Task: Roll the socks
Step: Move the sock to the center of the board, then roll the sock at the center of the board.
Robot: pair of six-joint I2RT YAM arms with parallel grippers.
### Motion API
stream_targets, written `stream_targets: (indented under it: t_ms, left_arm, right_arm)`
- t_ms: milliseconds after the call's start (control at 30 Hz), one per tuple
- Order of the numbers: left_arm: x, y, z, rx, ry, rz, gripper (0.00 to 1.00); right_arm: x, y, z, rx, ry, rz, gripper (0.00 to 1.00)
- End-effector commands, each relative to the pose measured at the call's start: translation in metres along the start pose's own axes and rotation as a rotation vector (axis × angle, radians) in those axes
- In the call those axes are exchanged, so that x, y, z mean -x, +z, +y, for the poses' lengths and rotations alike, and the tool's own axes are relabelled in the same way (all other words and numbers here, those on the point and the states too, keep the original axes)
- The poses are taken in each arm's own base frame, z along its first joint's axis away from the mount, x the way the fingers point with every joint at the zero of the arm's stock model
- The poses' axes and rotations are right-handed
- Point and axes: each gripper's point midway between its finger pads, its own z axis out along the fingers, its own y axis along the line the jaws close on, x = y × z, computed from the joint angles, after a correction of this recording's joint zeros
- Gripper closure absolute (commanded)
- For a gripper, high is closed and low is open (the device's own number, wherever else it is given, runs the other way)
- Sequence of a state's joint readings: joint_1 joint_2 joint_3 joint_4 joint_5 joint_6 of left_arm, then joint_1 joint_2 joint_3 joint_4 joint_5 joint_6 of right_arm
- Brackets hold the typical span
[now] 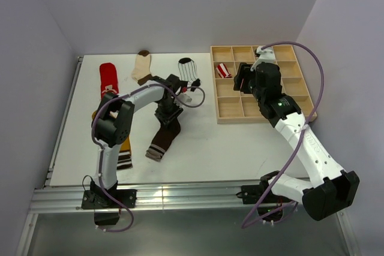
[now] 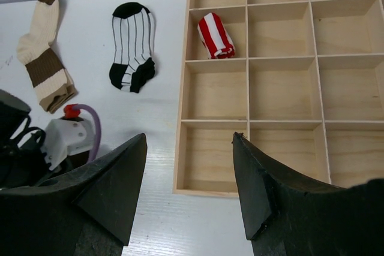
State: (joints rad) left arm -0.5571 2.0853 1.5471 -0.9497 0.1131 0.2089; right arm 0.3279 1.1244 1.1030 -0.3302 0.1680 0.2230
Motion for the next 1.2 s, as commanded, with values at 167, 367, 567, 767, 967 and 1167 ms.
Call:
stream_targets:
  t_ms: [167, 367, 567, 767, 967, 1167]
  left_arm:
    - [0.061, 0.016, -0.028, -0.145, -0.072, -0.068, 0.57]
    - [0.081, 0.021, -0.025, -0.158, -0.08, -0.079, 0.57]
    - [0.097, -0.007, -0.027, -0.172, -0.034, -0.168, 0.55]
    - [0.118, -0.08, -0.016, -0.164, -0.021, -0.35, 0.53]
    - [0.126, -0.158, 0.017, -0.21, -0.091, -0.535, 0.51]
    - [0.109, -0.223, 0.076, -0.207, -0.207, -0.702, 0.5]
  right_arm:
    - [0.008, -0.006, 0.002, 0.007, -0.002, -0.029, 0.34]
    - [0.002, 0.0, 0.009, 0.03, -0.004, -0.004, 0.34]
    - [-0.012, 0.004, 0.017, 0.017, -0.031, 0.03, 0.34]
    - [-0.019, 0.001, 0.026, 0.0, -0.06, 0.03, 0.34]
    - [-0.04, -0.006, 0.053, 0.066, -0.115, 0.053, 0.34]
    - [-0.082, -0.01, 0.106, 0.195, -0.226, 0.109, 0.34]
